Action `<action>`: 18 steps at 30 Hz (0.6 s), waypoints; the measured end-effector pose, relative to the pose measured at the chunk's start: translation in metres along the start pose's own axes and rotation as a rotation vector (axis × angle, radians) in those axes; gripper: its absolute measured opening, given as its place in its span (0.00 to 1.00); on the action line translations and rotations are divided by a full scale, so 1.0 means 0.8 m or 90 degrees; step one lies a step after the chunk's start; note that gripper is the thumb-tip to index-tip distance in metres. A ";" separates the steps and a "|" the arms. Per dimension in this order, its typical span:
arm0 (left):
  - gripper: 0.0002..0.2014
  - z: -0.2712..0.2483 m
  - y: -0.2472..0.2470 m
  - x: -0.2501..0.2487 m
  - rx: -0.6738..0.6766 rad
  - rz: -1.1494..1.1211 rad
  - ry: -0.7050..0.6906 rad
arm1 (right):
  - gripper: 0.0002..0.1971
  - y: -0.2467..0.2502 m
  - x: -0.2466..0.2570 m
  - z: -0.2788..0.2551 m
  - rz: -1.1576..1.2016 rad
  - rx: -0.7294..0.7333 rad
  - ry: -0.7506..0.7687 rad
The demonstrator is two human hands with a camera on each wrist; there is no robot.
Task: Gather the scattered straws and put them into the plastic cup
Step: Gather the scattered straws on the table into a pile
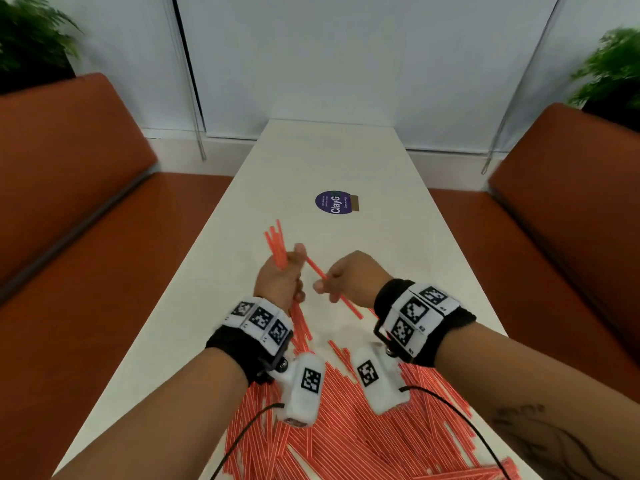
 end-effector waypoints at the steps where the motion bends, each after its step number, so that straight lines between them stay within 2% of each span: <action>1: 0.12 -0.006 -0.008 0.002 0.022 0.032 -0.015 | 0.14 -0.006 0.011 0.003 -0.013 0.005 0.016; 3: 0.13 -0.010 -0.010 0.005 0.014 0.062 -0.020 | 0.13 -0.016 0.021 0.005 -0.052 0.021 0.028; 5: 0.16 -0.005 0.006 0.006 -0.040 0.047 0.017 | 0.15 -0.024 0.014 0.004 -0.041 0.054 0.032; 7: 0.19 0.001 0.019 0.004 -0.075 -0.005 0.051 | 0.19 -0.035 -0.002 -0.004 -0.024 0.112 0.011; 11: 0.22 0.005 0.032 0.000 -0.113 -0.013 0.047 | 0.25 -0.069 -0.013 -0.019 -0.062 0.216 0.005; 12: 0.22 0.006 0.032 0.001 -0.117 -0.026 0.046 | 0.24 -0.076 -0.008 -0.020 -0.069 0.226 0.021; 15: 0.25 0.005 0.035 0.001 -0.138 -0.093 0.043 | 0.07 -0.083 0.003 -0.019 -0.088 0.231 0.044; 16: 0.25 0.004 0.038 -0.002 -0.148 -0.115 0.036 | 0.10 -0.082 0.005 -0.018 -0.091 0.229 0.049; 18: 0.25 0.001 0.042 -0.008 -0.152 -0.163 0.018 | 0.06 -0.085 0.001 -0.018 -0.061 0.249 0.028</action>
Point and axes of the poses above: each hand's wrist, its own z-axis towards the middle knuckle, its own y-axis out of the back of the hand, x = y × z, the point moved 9 cm from there along z, towards the middle knuckle, and after that the axes turned 3 degrees about -x, right-handed, at the moved point
